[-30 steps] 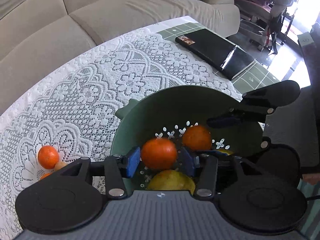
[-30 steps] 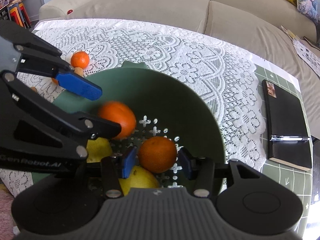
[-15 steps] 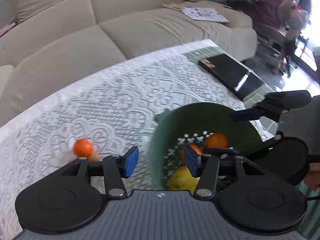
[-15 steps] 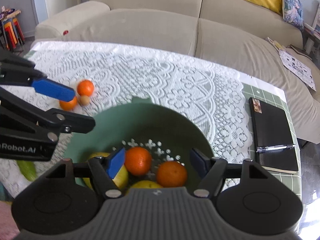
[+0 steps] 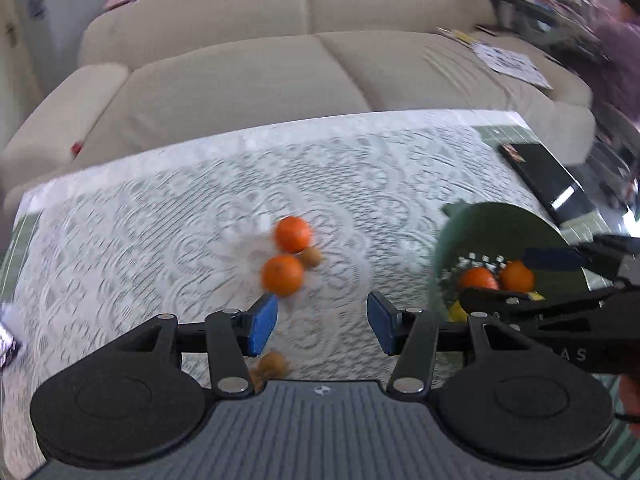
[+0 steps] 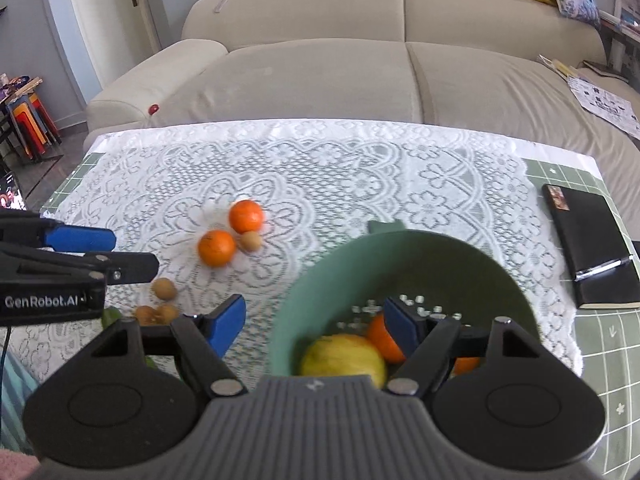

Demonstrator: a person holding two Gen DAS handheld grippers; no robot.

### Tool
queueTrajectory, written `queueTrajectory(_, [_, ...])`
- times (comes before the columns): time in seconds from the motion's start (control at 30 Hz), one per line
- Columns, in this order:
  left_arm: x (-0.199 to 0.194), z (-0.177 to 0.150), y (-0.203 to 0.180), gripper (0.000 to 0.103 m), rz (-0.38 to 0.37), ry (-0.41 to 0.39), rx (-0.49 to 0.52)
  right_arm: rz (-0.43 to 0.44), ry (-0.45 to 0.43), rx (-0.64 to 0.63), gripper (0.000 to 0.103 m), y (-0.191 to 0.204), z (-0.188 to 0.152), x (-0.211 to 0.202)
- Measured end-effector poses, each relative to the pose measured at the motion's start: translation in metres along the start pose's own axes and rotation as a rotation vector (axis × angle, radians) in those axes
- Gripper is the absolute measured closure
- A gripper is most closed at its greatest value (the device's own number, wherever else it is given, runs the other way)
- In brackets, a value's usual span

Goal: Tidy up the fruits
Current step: 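Open the right tool over the colander while the left tool releases its mandarin inside, then withdraw both tools from the colander toward the remaining fruit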

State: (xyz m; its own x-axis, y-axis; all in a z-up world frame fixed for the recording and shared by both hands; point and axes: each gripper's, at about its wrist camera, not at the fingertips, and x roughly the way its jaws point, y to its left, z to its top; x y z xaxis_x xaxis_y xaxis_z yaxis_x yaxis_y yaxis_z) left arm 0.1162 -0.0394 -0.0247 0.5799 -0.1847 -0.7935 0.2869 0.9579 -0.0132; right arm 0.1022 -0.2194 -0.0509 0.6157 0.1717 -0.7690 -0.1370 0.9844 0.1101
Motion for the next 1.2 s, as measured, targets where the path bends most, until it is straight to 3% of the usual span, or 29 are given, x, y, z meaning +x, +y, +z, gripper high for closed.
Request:
queueTrajectory(0.43, [-0.001,-0.018,0.05,0.042,-0.01,-0.001,-0.165,0.029,0.034,-0.035,0.031,0.044,0.0,0.015])
queueTrajectory(0.97, [0.032,-0.018,0.077,0.042,-0.028,0.025,-0.24,0.079,0.073,-0.13,0.054,0.063,0.01,0.056])
queueTrajectory(1.2, [0.043,-0.014,0.082,0.042,-0.007,0.002,-0.237,0.058,0.043,-0.173,0.055,0.061,0.025,0.071])
